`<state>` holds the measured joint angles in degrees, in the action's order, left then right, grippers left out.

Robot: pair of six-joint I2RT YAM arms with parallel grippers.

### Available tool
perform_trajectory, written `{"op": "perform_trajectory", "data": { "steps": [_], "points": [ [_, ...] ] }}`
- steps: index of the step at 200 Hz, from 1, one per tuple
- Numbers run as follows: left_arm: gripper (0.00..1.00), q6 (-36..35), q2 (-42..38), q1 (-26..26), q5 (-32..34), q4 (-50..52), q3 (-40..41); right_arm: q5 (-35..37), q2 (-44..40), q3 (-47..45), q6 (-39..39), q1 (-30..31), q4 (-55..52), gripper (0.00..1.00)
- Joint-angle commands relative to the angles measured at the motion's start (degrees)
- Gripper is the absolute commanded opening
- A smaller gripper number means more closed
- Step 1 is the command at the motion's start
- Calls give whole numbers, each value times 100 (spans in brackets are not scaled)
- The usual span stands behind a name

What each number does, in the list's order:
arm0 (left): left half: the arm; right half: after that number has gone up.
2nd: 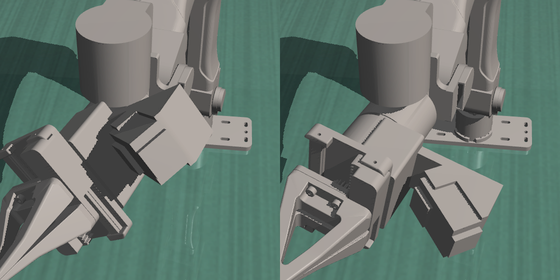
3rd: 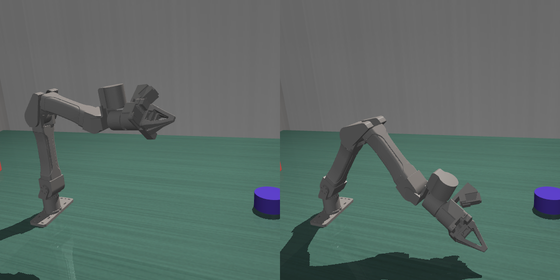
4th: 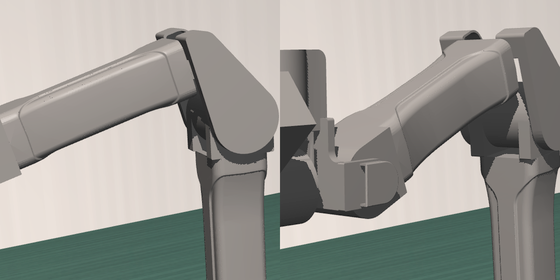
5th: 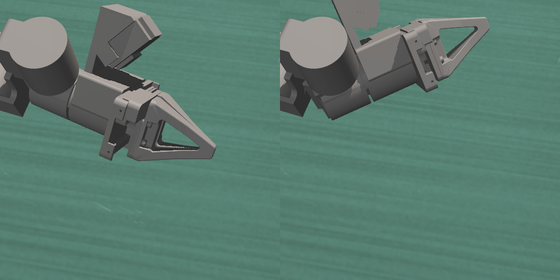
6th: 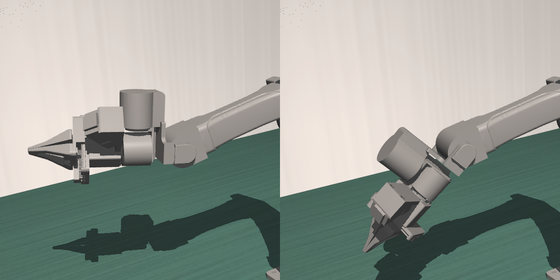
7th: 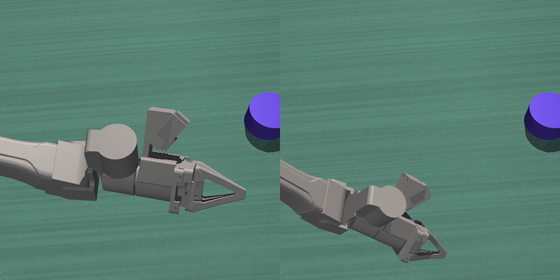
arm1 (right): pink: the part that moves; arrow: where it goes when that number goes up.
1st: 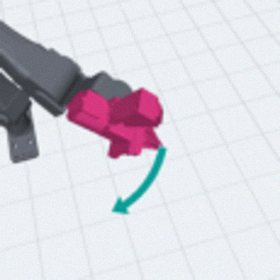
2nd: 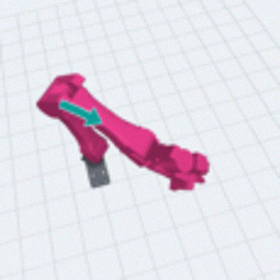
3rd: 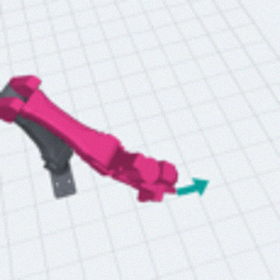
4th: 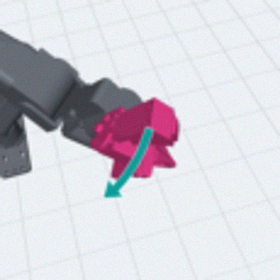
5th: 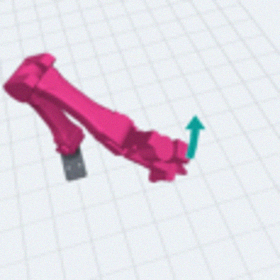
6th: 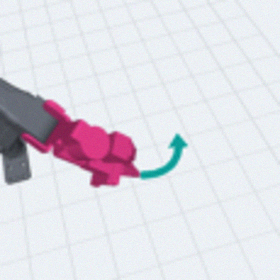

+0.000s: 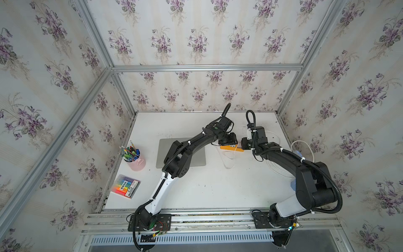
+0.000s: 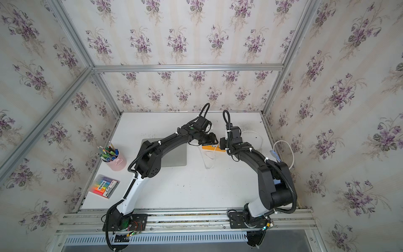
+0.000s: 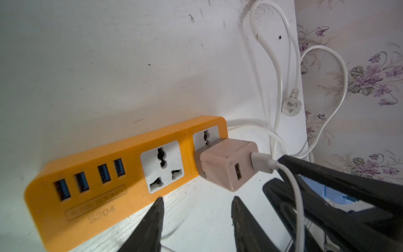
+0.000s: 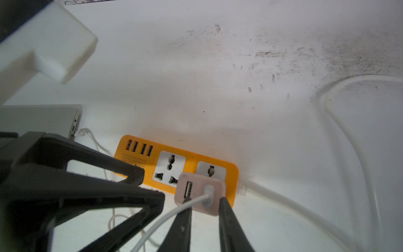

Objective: Unplug the laptop charger
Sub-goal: Remove the charging cable from the plug.

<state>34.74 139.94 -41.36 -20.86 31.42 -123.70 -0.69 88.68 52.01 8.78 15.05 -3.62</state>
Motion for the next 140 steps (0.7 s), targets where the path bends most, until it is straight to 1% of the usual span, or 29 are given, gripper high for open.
{"op": "perform_trajectory", "data": {
  "steps": [1,31,65,77,121,140],
  "points": [
    [51,126,37,-38,-29,-182,-99,-20,68,44,37,-2,250,24],
    [51,221,231,-43,-88,-128,-383,12,186,125,1,-1,315,24],
    [50,254,302,-55,-83,-141,-409,21,312,167,-25,-2,388,22],
    [51,261,316,-56,-48,-130,-436,7,343,190,-33,-2,386,19],
    [51,292,409,-55,-41,-79,-474,-59,333,177,-53,-2,358,4],
    [50,280,436,-54,-66,-40,-451,-63,297,147,-60,3,347,0]
  ]
}}
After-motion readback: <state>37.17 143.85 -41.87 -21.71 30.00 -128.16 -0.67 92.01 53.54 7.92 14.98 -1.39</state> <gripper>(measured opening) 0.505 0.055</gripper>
